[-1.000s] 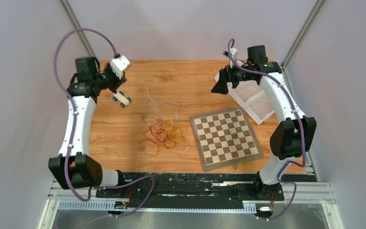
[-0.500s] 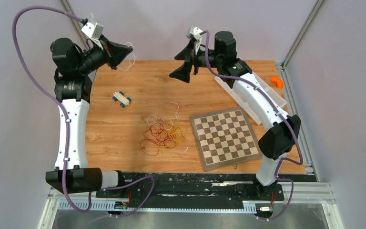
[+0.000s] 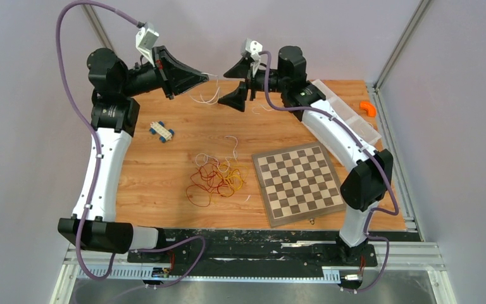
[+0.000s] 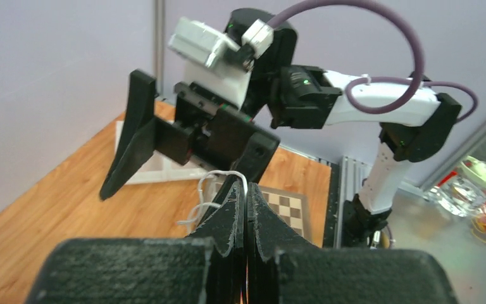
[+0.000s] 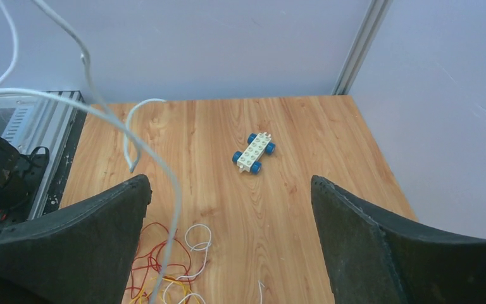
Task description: Untangle the cables
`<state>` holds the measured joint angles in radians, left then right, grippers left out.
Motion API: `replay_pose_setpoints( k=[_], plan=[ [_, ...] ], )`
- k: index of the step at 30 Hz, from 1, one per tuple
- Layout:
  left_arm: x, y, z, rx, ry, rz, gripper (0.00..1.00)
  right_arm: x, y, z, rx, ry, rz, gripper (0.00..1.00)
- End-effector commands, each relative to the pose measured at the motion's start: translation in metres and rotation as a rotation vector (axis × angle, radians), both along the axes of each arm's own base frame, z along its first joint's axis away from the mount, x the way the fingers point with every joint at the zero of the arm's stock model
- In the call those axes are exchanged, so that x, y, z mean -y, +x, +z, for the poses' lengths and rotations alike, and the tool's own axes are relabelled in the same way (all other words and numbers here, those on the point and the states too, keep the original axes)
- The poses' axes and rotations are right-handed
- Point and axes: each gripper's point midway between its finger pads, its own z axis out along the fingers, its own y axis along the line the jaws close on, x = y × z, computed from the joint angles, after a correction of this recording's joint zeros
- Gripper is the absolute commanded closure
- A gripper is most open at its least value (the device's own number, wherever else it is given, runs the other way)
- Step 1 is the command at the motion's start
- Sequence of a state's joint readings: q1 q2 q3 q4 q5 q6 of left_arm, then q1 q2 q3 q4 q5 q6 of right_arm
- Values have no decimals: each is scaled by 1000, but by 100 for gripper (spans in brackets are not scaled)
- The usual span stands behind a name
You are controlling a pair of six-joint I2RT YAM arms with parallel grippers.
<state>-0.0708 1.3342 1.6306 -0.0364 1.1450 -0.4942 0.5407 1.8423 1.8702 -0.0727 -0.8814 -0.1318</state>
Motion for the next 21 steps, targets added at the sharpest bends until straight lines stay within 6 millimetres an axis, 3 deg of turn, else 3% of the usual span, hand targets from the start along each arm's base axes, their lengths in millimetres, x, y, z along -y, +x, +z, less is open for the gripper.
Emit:
replay_pose_setpoints(
  k=[1, 3, 4, 6, 7, 8, 10, 11, 13, 16, 18, 21],
  plan=[
    [15, -18, 15, 5, -33, -110, 100, 1, -24, 35, 165, 45, 33, 3],
    [19, -20, 14, 0, -34, -127, 100, 2, -28, 36, 161, 47, 42, 10],
    [22, -20, 14, -2, -34, -135, 100, 2, -30, 42, 179, 65, 48, 20],
    [24, -19, 15, -5, -39, -141, 100, 0, -35, 46, 176, 82, 67, 51],
    [24, -19, 18, 1, -43, -144, 100, -1, -38, 48, 169, 91, 78, 59],
    [24, -17, 18, -1, -44, -145, 100, -2, -40, 50, 160, 99, 89, 58],
    [25, -15, 19, -1, -43, -148, 100, -5, -48, 56, 149, 109, 116, 23],
    [25, -14, 20, 2, -43, -148, 100, -6, -51, 57, 143, 111, 121, 12],
    [25, -12, 19, -1, -42, -150, 100, -6, -56, 58, 140, 111, 135, 2],
    [26, -12, 19, -4, -44, -156, 100, -7, -56, 59, 147, 114, 128, 1],
    [26, -13, 19, -17, -52, -163, 100, -9, -51, 61, 152, 122, 109, 5],
    [27, -13, 18, -35, -67, -174, 100, -13, -49, 67, 137, 142, 111, 22]
  ],
)
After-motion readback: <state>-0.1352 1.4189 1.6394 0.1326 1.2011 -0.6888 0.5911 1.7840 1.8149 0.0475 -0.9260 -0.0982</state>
